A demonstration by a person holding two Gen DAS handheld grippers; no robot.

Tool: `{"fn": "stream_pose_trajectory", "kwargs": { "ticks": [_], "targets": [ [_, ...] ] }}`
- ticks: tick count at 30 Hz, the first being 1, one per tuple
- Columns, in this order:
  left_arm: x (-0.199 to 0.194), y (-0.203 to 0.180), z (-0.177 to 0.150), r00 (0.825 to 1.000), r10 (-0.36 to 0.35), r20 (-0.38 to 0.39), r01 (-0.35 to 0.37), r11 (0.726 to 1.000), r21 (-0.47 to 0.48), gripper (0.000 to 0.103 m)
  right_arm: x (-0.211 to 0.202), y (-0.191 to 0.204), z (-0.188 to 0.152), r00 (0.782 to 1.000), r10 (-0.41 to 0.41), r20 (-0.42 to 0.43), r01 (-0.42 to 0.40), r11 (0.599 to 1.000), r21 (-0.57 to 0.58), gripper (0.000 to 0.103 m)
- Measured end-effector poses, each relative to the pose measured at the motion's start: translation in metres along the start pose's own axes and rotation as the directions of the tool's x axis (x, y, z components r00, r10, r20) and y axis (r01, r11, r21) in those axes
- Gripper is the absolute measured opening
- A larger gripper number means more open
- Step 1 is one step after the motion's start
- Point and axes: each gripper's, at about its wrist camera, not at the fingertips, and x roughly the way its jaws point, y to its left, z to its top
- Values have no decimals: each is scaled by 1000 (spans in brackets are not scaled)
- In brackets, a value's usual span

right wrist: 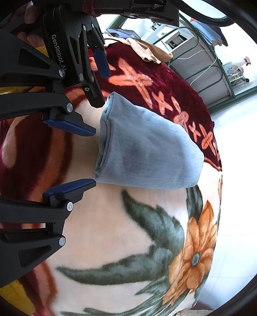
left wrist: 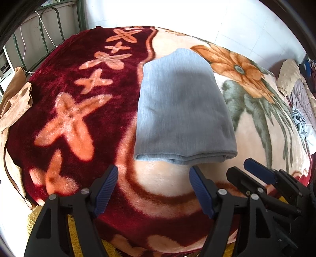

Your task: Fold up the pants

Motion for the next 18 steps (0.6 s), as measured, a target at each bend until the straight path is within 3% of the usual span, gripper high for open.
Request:
{"fn": "stream_pose_trajectory", "kwargs": {
  "ticks": [18],
  "targets": [
    [0,0,-1,1000,1,-5,-1,1000,2,78,0,0,-1,1000,0,-1,0,1000,3,46]
  ]
}}
